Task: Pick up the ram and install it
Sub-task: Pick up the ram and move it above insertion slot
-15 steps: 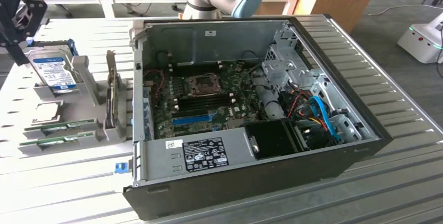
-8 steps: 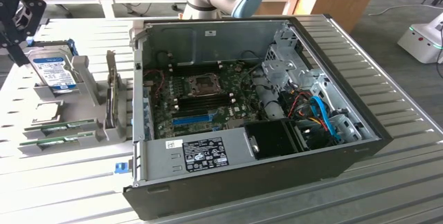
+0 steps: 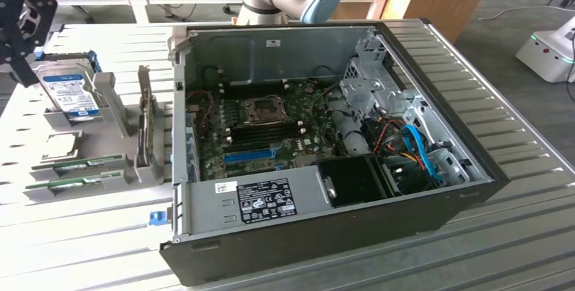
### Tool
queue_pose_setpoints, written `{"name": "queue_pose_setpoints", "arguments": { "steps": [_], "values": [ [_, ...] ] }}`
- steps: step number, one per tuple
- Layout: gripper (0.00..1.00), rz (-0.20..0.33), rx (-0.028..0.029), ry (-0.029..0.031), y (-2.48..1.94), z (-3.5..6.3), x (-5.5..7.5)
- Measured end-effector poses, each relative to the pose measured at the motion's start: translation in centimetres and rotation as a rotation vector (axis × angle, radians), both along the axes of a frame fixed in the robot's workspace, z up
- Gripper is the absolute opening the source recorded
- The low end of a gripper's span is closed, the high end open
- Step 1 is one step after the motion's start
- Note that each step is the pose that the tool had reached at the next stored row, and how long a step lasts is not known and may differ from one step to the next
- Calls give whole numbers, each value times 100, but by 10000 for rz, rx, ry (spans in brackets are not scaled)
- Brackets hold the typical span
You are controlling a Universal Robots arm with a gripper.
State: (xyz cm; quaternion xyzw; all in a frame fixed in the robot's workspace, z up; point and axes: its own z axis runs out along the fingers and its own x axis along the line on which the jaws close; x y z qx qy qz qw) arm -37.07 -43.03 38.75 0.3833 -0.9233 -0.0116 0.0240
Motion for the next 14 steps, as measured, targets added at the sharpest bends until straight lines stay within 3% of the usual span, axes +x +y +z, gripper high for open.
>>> {"name": "queue_pose_setpoints", "arguments": {
  "steps": [14],
  "values": [
    [11,2273,-1,0,0,-9,0]
  ]
}}
